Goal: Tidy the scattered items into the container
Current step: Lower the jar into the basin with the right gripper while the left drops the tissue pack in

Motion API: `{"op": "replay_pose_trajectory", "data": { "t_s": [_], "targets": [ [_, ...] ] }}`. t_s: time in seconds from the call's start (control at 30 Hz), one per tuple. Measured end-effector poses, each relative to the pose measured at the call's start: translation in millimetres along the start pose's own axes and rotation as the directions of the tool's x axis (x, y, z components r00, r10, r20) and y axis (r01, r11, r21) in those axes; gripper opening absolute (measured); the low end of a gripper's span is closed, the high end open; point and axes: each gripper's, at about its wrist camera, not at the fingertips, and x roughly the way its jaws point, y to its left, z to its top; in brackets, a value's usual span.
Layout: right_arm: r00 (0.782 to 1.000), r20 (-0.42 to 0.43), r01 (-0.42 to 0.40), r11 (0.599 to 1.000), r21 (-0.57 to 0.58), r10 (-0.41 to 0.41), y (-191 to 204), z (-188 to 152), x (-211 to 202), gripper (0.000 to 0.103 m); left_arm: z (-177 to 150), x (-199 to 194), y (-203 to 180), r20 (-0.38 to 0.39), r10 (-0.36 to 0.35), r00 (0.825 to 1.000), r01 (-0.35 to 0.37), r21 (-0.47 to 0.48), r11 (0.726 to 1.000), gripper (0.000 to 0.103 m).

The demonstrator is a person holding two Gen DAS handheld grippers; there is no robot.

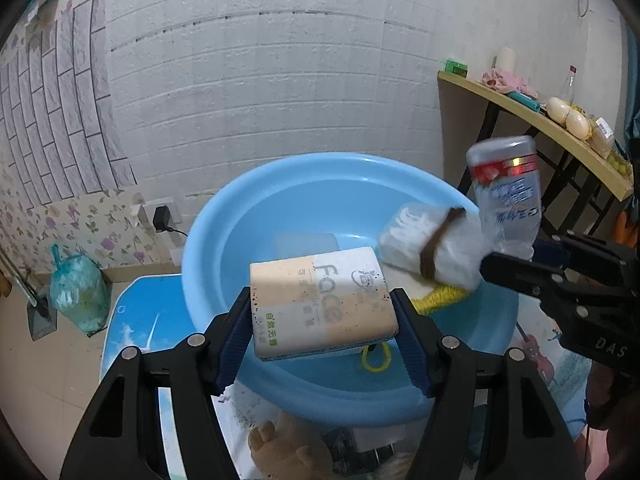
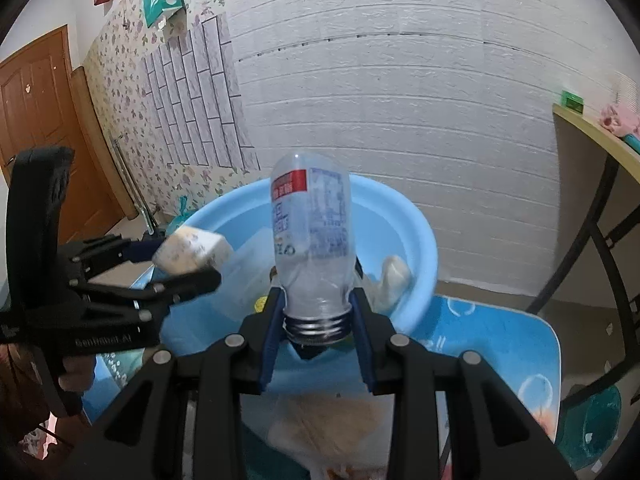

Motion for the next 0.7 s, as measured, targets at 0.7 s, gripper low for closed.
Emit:
{"op": "replay_pose_trajectory", "data": {
  "t_s": [0.7],
  "targets": [
    [0.996,-0.073,-0.052,0.997,-0.050,0.048,26,-9,18,0.044,-3,-13,7,0.024,0.012,1.000,-0.012,-0.011,1.000,0.082]
  ]
}}
